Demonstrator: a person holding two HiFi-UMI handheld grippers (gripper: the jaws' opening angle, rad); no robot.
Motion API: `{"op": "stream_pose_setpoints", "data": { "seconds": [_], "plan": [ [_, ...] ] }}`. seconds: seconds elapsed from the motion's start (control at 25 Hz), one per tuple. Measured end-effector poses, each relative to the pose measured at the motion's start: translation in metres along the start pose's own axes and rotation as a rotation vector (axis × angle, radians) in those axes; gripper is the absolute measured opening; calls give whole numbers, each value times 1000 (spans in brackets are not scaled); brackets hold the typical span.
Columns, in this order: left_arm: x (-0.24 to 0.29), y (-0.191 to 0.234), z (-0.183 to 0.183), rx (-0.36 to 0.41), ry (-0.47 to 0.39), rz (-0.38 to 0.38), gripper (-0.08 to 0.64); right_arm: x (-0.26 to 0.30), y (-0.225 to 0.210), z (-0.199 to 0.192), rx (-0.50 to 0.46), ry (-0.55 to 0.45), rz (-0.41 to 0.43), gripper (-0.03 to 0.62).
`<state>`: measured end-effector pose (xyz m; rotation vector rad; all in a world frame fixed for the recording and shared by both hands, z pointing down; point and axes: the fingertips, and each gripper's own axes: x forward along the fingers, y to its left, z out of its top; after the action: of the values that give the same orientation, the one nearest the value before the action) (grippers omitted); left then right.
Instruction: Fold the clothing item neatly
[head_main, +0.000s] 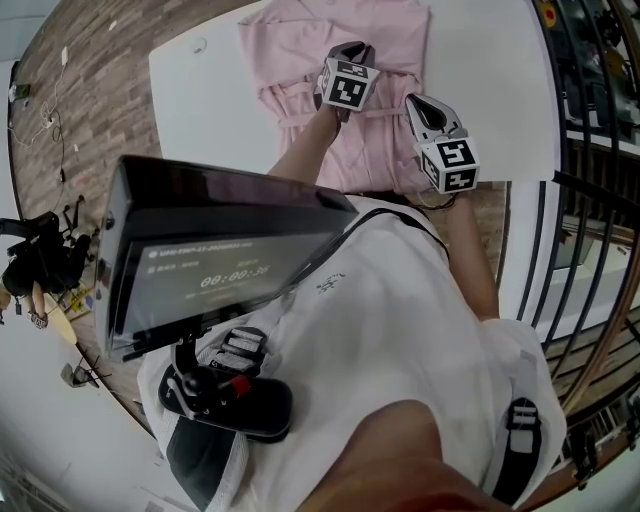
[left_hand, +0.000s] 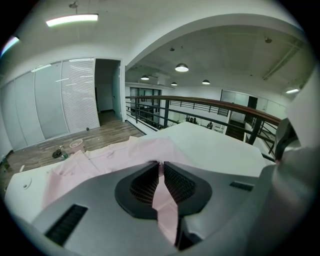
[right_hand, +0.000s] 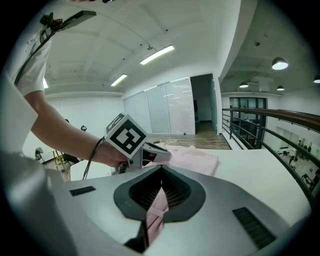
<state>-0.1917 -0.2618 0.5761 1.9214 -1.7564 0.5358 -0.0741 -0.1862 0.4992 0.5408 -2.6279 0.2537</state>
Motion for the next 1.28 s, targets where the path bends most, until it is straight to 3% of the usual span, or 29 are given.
{"op": "stream_pose_setpoints", "data": {
  "seconds": [0.4,1.08,1.28],
  "plan": [
    [5,-29,7,15,-15,-58,38,-13,-8,-2,-2,16,-28,5],
    [14,-59,-42,108,95,-130,38,-33,-1,-18,10,59,-64,5],
    [24,-79,-56,105,134,-213,131,-39,-9,-22,8,73,-78,5]
  ]
}}
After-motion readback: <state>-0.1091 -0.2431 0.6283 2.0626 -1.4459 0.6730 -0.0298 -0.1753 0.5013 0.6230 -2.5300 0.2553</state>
